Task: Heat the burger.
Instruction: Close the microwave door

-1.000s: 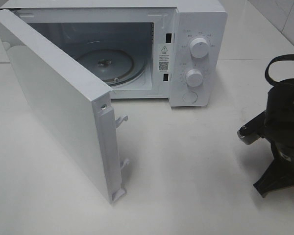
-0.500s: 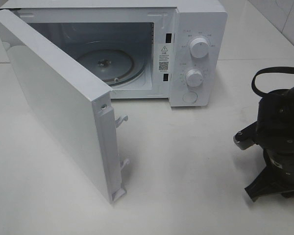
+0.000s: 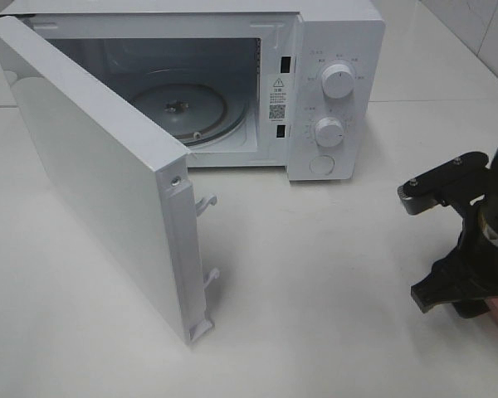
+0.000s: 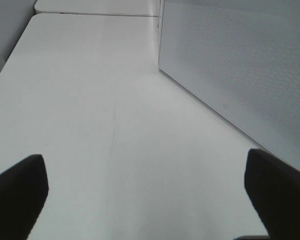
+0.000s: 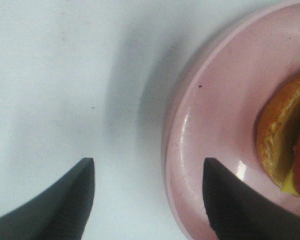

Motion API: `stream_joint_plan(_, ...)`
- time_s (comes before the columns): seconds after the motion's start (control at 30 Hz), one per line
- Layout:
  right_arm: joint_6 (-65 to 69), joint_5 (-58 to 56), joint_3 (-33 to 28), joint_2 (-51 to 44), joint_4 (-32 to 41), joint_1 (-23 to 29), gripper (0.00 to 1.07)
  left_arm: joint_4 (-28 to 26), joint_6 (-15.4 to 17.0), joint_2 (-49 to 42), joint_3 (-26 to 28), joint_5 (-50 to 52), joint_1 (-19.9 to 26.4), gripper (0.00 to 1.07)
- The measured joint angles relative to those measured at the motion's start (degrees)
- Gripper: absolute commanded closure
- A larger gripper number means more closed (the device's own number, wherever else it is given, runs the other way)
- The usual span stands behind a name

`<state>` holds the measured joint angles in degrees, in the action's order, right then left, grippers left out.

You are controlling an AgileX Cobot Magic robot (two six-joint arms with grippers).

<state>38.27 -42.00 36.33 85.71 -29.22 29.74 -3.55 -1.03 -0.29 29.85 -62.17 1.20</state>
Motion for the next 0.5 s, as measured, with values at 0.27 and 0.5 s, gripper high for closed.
stream_joint_plan(0.27,-20.3,3.2,0.0,-12.4,15.1,0.0,0.25,0.0,0.0,0.0,0.0,0.0,0.0,0.07)
stream_joint_plan(0.5,-30.8,2.5,0.0,-20.6,24.2,0.0,0.26,0.0,0.0,0.0,0.0,0.0,0.0,0.07)
